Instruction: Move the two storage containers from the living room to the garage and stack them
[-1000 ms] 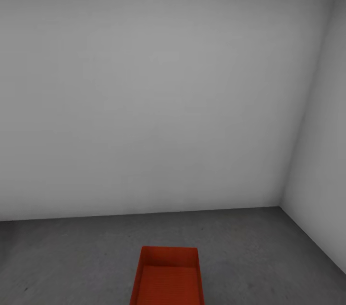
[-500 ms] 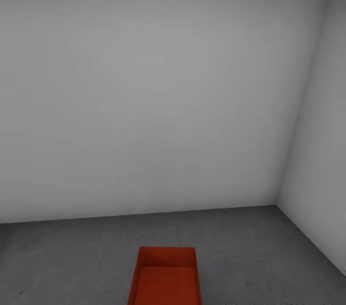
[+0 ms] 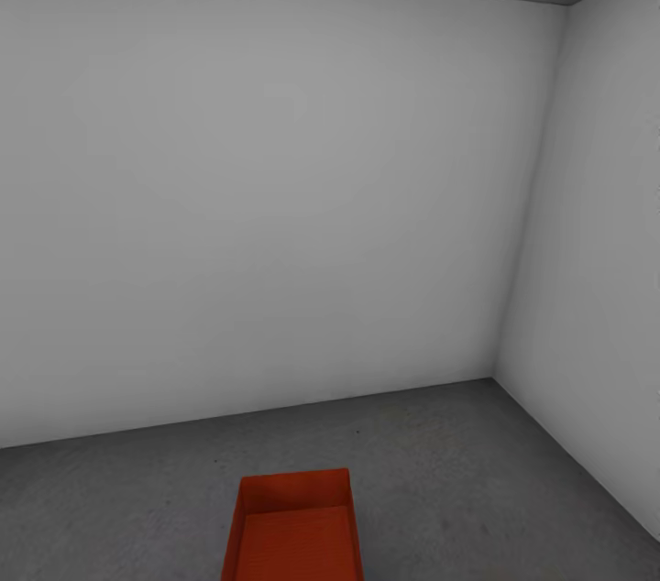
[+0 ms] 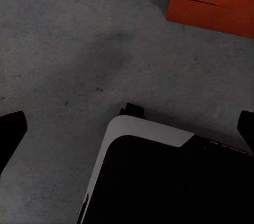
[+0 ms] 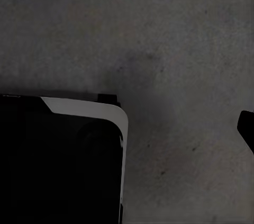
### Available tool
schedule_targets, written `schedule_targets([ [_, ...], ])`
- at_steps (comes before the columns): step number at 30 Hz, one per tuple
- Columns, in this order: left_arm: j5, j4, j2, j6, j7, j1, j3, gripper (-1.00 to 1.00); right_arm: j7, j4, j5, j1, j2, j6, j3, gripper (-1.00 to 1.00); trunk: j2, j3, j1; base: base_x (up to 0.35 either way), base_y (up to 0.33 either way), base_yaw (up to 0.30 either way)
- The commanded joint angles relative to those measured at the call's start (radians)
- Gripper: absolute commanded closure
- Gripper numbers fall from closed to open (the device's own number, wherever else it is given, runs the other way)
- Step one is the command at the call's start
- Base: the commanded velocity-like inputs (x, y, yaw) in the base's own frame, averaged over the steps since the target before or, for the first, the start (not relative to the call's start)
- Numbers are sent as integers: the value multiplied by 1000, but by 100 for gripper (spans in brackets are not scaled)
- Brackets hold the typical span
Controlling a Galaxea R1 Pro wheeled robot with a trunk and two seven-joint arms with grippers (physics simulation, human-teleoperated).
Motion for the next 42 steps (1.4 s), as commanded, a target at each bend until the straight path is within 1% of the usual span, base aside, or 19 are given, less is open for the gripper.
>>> schedule_targets([
  [1,8,0,0,-3,2,-1,-8,-100,-3,3,-4,-1,0,-5,8,-100,-1,-1,0,-90,0,-25],
  [11,9,0,-6,-7,2,-1,-8,-100,-3,3,-4,-1,0,-3,8,-100,-1,-2,0,-298,0,-5],
  [42,9,0,-6,-7,2,-1,-8,-100,-3,3,-3,-1,0,4,8,-100,-1,-2,0,-345,0,0],
])
